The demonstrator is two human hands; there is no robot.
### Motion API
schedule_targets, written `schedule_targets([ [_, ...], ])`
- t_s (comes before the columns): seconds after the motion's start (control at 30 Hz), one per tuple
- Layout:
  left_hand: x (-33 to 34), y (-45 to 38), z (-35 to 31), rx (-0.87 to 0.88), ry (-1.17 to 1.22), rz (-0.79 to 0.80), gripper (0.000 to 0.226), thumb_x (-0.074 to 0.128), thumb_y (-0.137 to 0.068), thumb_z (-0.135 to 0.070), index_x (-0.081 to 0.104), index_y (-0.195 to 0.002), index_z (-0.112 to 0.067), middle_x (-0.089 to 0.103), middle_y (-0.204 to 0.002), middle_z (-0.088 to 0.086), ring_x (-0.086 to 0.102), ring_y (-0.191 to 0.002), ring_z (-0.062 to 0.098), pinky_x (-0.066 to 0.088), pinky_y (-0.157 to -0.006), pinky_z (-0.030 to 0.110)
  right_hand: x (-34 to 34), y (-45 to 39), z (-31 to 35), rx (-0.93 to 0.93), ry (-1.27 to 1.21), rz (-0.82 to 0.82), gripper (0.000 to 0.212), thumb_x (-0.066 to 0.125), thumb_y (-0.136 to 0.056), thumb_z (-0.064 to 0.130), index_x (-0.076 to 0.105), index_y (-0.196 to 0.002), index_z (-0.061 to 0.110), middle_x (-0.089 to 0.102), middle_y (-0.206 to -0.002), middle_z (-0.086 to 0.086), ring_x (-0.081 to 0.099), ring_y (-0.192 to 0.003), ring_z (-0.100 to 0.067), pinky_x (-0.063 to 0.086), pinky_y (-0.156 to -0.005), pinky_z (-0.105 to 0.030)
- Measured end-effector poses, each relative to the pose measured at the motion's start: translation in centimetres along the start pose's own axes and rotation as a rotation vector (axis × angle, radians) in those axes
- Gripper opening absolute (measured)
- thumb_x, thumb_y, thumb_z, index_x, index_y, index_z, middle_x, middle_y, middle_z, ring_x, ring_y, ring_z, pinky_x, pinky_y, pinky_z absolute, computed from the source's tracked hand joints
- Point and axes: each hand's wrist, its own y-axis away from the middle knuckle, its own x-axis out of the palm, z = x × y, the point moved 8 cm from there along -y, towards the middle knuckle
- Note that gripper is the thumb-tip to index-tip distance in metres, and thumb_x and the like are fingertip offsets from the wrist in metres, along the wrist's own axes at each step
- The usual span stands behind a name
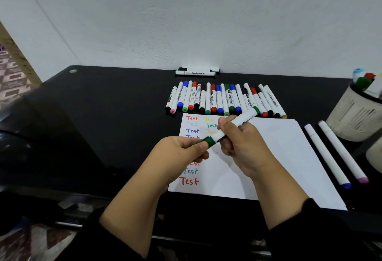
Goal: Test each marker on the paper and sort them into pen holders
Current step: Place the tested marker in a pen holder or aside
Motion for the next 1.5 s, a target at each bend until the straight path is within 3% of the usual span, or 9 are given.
schedule_targets([
  [0.07, -0.2, -0.1, 0.0, -0.005, -0.041, 0.017, 0.016, 0.063, -0.086, -0.031, 0.064, -0.071, -0.034, 0.071, -0.072, -0.015, 0.065, -0.073, -0.001, 0.043, -0.059, 0.009, -0.1, -0.1, 0.0, -0.004, 0.021, -0.026, 0.024, 0.054, -0.095, 0.02, 0.05, -0.072, 0.013, 0.041, -0.047, 0.005, 0.029, -0.04, -0.006, 0.027, -0.043, -0.019],
  [0.3, 0.3, -0.2, 1.3, -0.086, 0.006, 0.095, 0.012, 0.067, -0.079, -0.035, 0.071, -0.081, -0.024, 0.073, -0.072, -0.009, 0.067, -0.074, 0.005, 0.051, -0.08, 0.023, 0.2, 0.1, -0.4, 0.051, 0.167, -0.083, 0.026, 0.055, -0.094, 0.024, 0.051, -0.071, 0.013, 0.042, -0.042, 0.007, 0.027, -0.04, -0.008, 0.025, -0.045, -0.024],
  [0.6, 0.0, 0.0, 0.2, -0.026, -0.106, -0.066, 0.02, 0.064, -0.085, -0.035, 0.063, -0.065, -0.033, 0.067, -0.064, -0.014, 0.061, -0.069, 0.001, 0.043, -0.061, 0.013, -0.8, 0.0, -1.2, 0.169, 0.192, -0.331, 0.028, 0.054, -0.09, 0.022, 0.044, -0.064, 0.015, 0.038, -0.04, 0.006, 0.028, -0.041, -0.013, 0.024, -0.043, -0.025],
  [0.73, -0.4, 0.2, 0.4, -0.024, -0.146, -0.085, 0.019, 0.063, -0.086, -0.035, 0.066, -0.068, -0.03, 0.069, -0.068, -0.011, 0.062, -0.072, 0.003, 0.046, -0.067, 0.016, -0.3, -0.1, -1.4, 0.195, 0.196, -0.316, 0.022, 0.052, -0.089, 0.02, 0.042, -0.07, 0.014, 0.037, -0.047, 0.002, 0.024, -0.042, -0.013, 0.021, -0.042, -0.023],
  [0.87, -0.4, 0.5, 1.4, -0.123, 0.06, 0.044, 0.02, 0.064, -0.084, -0.031, 0.073, -0.086, -0.014, 0.071, -0.066, -0.005, 0.066, -0.066, 0.008, 0.054, -0.077, 0.022, 0.7, 0.1, -1.2, 0.203, 0.134, -0.2, 0.018, 0.052, -0.09, 0.015, 0.042, -0.075, 0.013, 0.034, -0.041, 0.004, 0.021, -0.039, -0.01, 0.018, -0.043, -0.022],
  [1.03, 0.3, 1.3, 2.2, -0.184, 0.277, 0.162, 0.025, 0.065, -0.074, -0.031, 0.072, -0.08, -0.008, 0.066, -0.065, 0.0, 0.062, -0.06, 0.01, 0.055, -0.073, 0.022, 1.6, 0.4, -0.8, 0.181, 0.123, -0.156, 0.021, 0.051, -0.092, 0.014, 0.043, -0.072, 0.012, 0.035, -0.039, 0.006, 0.022, -0.038, -0.009, 0.017, -0.045, -0.023],
  [1.23, -1.3, 1.2, 1.9, -0.13, 0.04, -0.015, 0.02, 0.062, -0.085, -0.033, 0.073, -0.082, -0.016, 0.071, -0.067, -0.003, 0.066, -0.071, 0.011, 0.053, -0.078, 0.025, 1.7, 0.2, -1.1, 0.197, 0.178, -0.231, 0.013, 0.051, -0.089, 0.016, 0.046, -0.078, 0.012, 0.035, -0.047, 0.001, 0.023, -0.043, -0.011, 0.019, -0.045, -0.023],
  [1.37, -0.4, 2.2, 2.5, -0.183, 0.309, 0.159, 0.023, 0.066, -0.074, -0.03, 0.075, -0.074, -0.009, 0.065, -0.064, 0.001, 0.061, -0.058, 0.009, 0.056, -0.066, 0.021, 2.1, 0.0, -0.9, 0.192, 0.13, -0.165, 0.018, 0.051, -0.09, 0.014, 0.045, -0.073, 0.01, 0.036, -0.045, 0.001, 0.022, -0.037, -0.009, 0.017, -0.044, -0.022],
  [1.5, -0.3, 3.8, 3.7, -0.252, 0.504, 0.308, 0.024, 0.061, -0.066, -0.028, 0.076, -0.066, -0.009, 0.061, -0.062, 0.002, 0.061, -0.057, 0.009, 0.057, -0.064, 0.021, -2.5, -0.8, 1.1, 0.153, -0.104, -0.31, 0.028, 0.048, -0.093, 0.014, 0.043, -0.065, 0.014, 0.035, -0.038, 0.004, 0.021, -0.031, -0.006, 0.016, -0.038, -0.017],
])
